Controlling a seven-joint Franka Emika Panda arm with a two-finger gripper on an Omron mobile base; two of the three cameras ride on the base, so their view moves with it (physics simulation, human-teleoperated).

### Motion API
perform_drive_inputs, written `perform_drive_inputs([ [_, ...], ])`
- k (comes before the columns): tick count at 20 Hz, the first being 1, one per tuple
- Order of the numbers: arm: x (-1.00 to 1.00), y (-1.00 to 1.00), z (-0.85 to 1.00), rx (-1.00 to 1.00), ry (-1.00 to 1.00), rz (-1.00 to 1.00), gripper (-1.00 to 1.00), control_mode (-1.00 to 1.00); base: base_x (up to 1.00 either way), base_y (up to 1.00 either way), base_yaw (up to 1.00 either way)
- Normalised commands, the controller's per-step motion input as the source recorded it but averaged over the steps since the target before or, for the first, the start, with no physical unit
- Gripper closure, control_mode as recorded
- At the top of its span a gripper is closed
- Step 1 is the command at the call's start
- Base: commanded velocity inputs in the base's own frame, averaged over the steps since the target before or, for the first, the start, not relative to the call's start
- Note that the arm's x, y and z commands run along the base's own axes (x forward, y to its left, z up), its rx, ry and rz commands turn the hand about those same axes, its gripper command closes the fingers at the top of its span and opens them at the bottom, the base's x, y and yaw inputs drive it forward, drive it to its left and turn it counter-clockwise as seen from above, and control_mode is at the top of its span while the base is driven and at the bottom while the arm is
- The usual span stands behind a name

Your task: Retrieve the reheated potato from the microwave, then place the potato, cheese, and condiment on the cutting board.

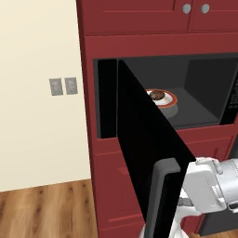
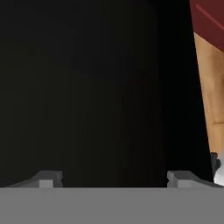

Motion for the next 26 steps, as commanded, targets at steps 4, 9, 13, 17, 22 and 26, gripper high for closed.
perform_drive_inputs([
  [4, 0.00, 0.61, -0.17, 0.00, 0.00, 0.00, -1.00, -1.00, 0.00, 0.00, 0.00],
  [9, 0.01, 0.33, -0.30, 0.00, 0.00, 0.00, -1.00, -1.00, 0.00, 0.00, 0.00],
  [13, 0.09, -0.28, -0.21, -0.02, 0.00, 0.00, -1.00, -1.00, 0.00, 0.00, 0.00],
  [17, 0.02, -0.46, -0.05, -0.07, 0.00, 0.00, -1.00, -1.00, 0.00, 0.00, 0.00],
  [22, 0.09, -0.47, 0.00, -0.11, -0.02, -0.06, -1.00, -1.00, 0.00, 0.00, 0.00],
  [26, 0.26, -0.38, 0.00, -0.19, -0.10, -0.22, -1.00, -1.00, 0.00, 0.00, 0.00],
])
